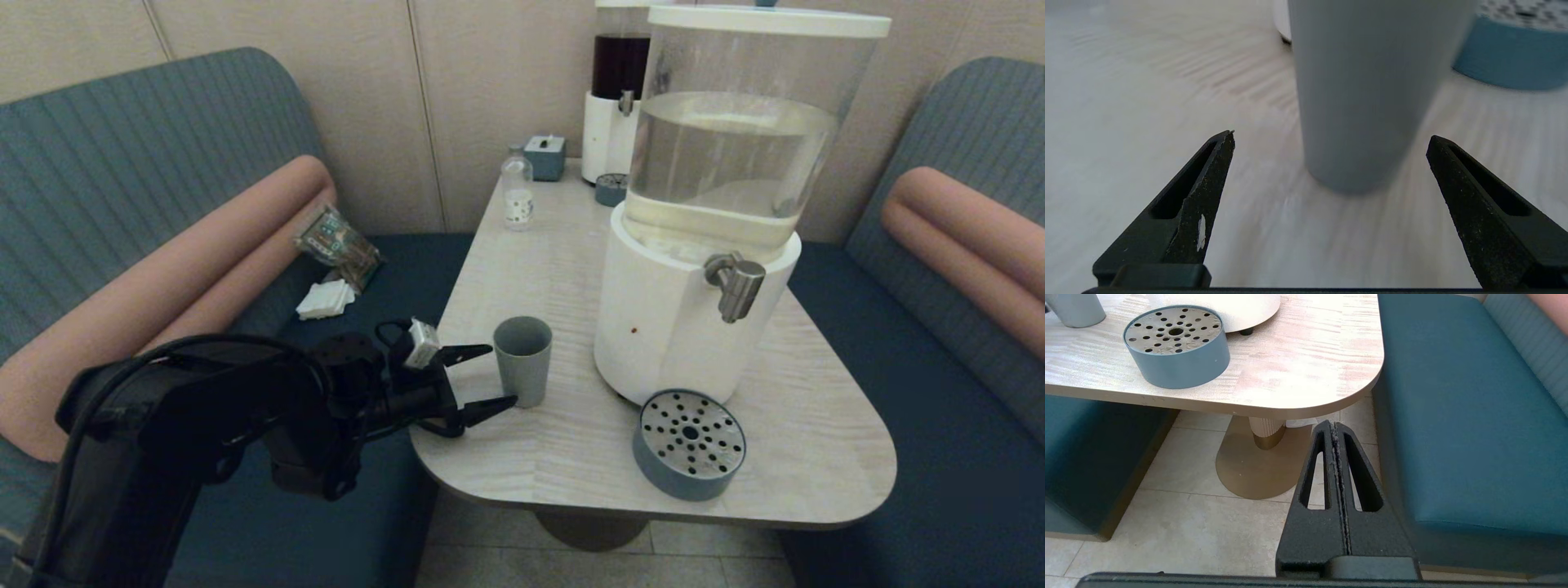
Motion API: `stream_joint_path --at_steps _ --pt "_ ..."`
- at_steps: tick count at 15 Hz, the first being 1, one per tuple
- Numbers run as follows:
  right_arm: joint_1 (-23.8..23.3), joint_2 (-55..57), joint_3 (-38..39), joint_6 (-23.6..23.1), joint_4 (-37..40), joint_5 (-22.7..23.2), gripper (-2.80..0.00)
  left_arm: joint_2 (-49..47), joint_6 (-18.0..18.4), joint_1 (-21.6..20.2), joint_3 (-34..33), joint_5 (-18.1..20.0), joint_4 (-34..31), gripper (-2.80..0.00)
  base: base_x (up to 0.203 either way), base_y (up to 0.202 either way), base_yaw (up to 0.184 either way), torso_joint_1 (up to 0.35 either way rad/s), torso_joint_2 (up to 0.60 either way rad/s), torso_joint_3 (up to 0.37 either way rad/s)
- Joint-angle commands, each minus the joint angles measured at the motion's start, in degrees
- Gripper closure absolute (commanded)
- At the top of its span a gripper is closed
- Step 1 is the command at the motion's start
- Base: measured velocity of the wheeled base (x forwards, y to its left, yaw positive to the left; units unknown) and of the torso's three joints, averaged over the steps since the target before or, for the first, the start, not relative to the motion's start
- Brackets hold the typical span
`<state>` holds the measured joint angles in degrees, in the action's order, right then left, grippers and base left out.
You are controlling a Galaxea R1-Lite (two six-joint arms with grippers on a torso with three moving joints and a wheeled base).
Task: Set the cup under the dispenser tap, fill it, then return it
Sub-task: Pick up the cup
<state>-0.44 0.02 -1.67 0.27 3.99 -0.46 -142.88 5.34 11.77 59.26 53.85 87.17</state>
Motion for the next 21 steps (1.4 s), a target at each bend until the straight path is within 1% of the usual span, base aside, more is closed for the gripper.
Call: stream_joint_path --at_steps 1,4,5,7,11,12,17,18,21 --pt "0.00 -0.02 0.00 0.03 0.05 0.02 0.00 -1.02 -1.20 1.79 2.21 -0.51 0.49 -2.80 0.000 0.000 0.000 0.000 0.00 0.000" --pt "0.00 -0.02 0.00 0.00 0.06 0.02 0.00 -2.41 -2.41 3.75 5.86 -2.72 0.49 -2.80 0.000 0.000 0.000 0.000 0.00 0.000" --pt "0.00 -0.02 0.00 0.00 0.06 0.00 0.00 -2.91 -3.04 4.20 7.00 -2.98 0.49 -2.80 0.000 0.000 0.000 0.000 0.00 0.000" --pt "0.00 -0.02 0.00 0.00 0.06 0.02 0.00 -3.97 -3.81 4.77 9.06 -4.76 0.49 -2.80 0.000 0.000 0.000 0.000 0.00 0.000" --pt "0.00 -0.02 0.00 0.00 0.03 0.02 0.00 -5.03 -4.72 5.35 11.22 -5.84 0.49 -2.80 0.000 0.000 0.000 0.000 0.00 0.000" --pt "0.00 -0.02 0.00 0.00 0.03 0.02 0.00 -5.04 -4.90 5.50 11.54 -6.78 0.49 -2.80 0.000 0.000 0.000 0.000 0.00 0.000" --pt "0.00 0.05 0.00 0.00 0.06 -0.01 0.00 -3.57 -5.01 5.72 12.52 -7.83 0.49 -2.80 0.000 0.000 0.000 0.000 0.00 0.000" --pt "0.00 -0.02 0.00 0.00 0.06 0.02 0.00 -2.91 -4.92 5.85 12.53 -8.79 0.49 -2.80 0.000 0.000 0.000 0.000 0.00 0.000" --pt "0.00 -0.02 0.00 0.00 0.06 0.02 0.00 1.09 -4.86 6.73 9.89 -9.38 0.49 -2.80 0.000 0.000 0.000 0.000 0.00 0.000"
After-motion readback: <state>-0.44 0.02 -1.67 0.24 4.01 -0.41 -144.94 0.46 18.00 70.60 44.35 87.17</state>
